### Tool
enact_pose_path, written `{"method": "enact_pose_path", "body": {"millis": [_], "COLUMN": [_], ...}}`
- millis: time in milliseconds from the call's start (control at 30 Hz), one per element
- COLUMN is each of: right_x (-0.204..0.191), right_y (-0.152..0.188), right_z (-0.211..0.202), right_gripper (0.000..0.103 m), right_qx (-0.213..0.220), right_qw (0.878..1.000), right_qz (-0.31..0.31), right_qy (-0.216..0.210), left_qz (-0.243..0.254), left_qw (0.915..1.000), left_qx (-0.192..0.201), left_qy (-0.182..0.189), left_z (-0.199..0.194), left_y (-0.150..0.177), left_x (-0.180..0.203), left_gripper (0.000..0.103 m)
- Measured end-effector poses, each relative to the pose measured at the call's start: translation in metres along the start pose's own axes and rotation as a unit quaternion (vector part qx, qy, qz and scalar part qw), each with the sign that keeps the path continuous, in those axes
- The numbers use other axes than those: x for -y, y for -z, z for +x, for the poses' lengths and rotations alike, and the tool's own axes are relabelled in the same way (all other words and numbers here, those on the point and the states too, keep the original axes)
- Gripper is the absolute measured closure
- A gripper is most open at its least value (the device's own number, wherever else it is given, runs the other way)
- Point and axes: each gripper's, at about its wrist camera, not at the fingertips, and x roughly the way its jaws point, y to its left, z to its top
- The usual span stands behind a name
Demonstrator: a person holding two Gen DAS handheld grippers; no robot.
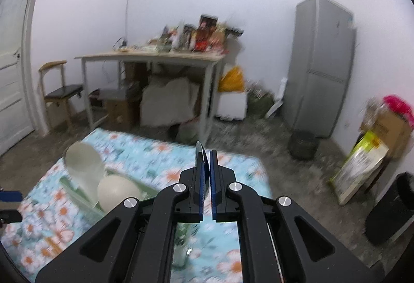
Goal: Organize utensils
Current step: 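Move both open tools back toward the bamboo chopsticks on the cloth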
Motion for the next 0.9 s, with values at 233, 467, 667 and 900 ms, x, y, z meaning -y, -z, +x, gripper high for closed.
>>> {"method": "enact_pose_path", "body": {"millis": [233, 467, 667, 900], "right_x": [0.015, 0.038, 0.042, 0.012], "right_y": [0.006, 0.020, 0.062, 0.116], "right_z": [-0.019, -0.054, -0.064, -0.057], "right_gripper": [0.056, 0.046, 0.044, 0.043], "right_qx": [0.009, 0.020, -0.025, -0.113], "right_qw": [0.997, 0.991, 0.985, 0.973], "right_qz": [0.055, 0.113, 0.152, 0.175], "right_qy": [-0.058, -0.074, -0.077, -0.100], "left_qz": [-0.001, -0.003, 0.000, 0.002], "left_qw": [1.0000, 1.0000, 1.0000, 0.9998], "left_qx": [0.000, -0.005, -0.006, -0.018], "left_qy": [0.001, 0.003, 0.006, 0.006], "left_z": [0.001, 0.005, 0.006, 0.009], "left_y": [0.001, 0.004, 0.004, 0.010], "left_x": [0.000, 0.001, 0.004, 0.007], "left_gripper": [0.043, 0.042, 0.040, 0.038]}}
